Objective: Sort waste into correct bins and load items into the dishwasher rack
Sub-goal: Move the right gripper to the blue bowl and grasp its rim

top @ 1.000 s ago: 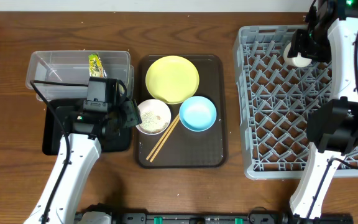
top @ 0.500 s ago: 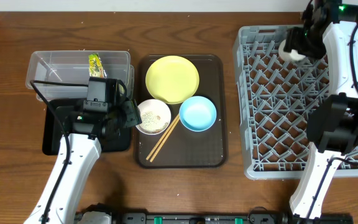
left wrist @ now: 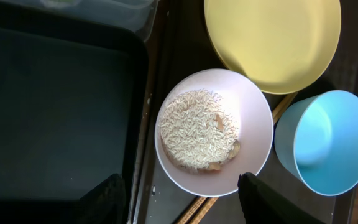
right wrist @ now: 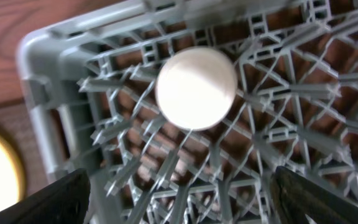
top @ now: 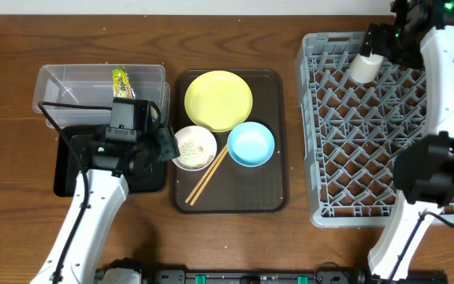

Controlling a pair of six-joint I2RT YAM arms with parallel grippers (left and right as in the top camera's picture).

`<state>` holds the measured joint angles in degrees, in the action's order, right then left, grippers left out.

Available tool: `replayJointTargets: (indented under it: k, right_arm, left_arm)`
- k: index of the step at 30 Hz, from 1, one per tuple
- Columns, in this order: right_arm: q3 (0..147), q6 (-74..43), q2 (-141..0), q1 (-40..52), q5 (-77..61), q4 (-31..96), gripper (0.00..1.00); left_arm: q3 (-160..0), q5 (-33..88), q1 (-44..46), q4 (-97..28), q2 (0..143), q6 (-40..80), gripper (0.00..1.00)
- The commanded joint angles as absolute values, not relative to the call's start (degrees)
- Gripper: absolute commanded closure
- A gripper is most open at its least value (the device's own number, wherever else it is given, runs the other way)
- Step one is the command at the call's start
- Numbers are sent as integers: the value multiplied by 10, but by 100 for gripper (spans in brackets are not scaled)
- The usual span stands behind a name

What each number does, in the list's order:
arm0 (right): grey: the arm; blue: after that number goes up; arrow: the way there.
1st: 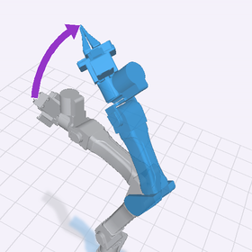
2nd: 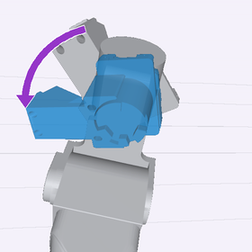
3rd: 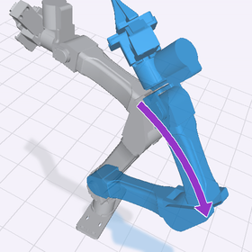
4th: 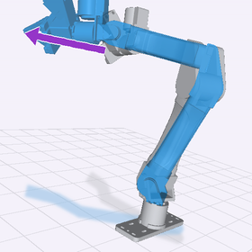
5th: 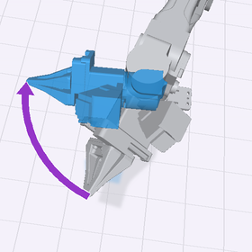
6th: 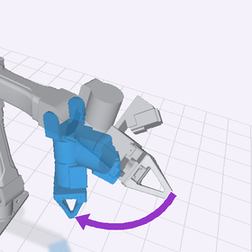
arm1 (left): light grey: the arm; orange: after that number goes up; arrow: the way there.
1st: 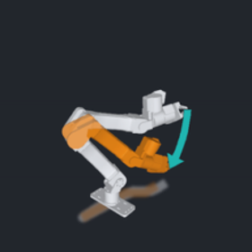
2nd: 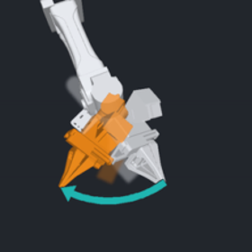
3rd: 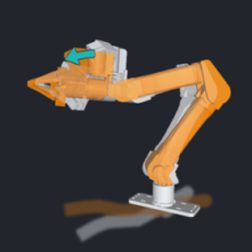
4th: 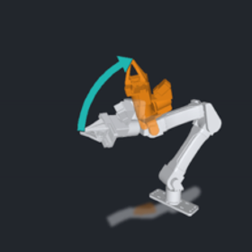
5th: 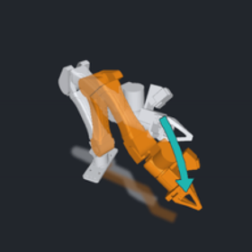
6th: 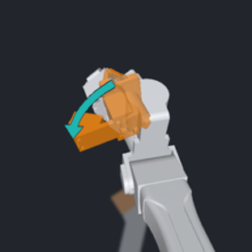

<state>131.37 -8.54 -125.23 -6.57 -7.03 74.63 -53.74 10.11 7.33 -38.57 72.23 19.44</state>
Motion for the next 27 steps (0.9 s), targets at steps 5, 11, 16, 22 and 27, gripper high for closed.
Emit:
replayJointTargets:
  k: [5,11,16,22,27]
  right_arm:
    - [1329,-10,-1217,-52,-162,850,11]
    - [1327,28,-1217,-8,-186,910,12]
    - [1323,64,-1217,69,-210,922,10]
    - [1289,73,-1226,170,-164,886,9]
    - [1206,18,-1226,226,-121,818,17]
  left_arm:
    - [-549,94,71,-392,727,191,33]
    - [-549,94,71,-395,727,191,31]
    - [-549,94,71,-396,727,191,31]
    - [-549,93,71,-398,727,191,31]
    - [-549,94,71,-403,727,191,31]
